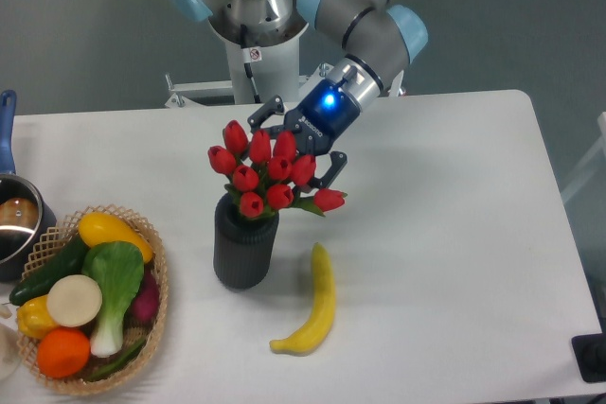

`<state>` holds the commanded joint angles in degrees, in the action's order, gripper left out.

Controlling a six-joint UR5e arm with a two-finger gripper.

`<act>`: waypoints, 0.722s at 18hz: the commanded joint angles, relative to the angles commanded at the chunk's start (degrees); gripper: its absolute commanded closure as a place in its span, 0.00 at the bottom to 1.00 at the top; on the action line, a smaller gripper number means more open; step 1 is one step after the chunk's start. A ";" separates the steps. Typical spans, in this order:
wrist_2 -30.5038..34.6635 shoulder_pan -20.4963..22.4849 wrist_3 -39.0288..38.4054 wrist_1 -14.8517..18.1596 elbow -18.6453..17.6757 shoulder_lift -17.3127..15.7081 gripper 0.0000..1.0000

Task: Insert the flowers into the vase
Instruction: 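Open the gripper to release the tulips in the vase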

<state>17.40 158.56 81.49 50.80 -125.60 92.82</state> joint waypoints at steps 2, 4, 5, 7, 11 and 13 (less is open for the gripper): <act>-0.09 -1.49 -2.03 -0.17 0.61 -0.53 0.00; -0.18 -2.38 -3.52 -0.18 1.58 -0.44 0.00; -0.09 -2.38 -4.31 -0.18 2.02 -0.44 0.00; 0.35 -2.29 -4.85 0.00 2.46 -0.62 0.00; 7.78 -1.42 -4.32 -0.18 3.86 -0.97 0.00; 18.23 -0.28 -4.23 -0.26 6.67 -0.88 0.00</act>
<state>35.63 158.28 77.25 50.54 -118.93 91.93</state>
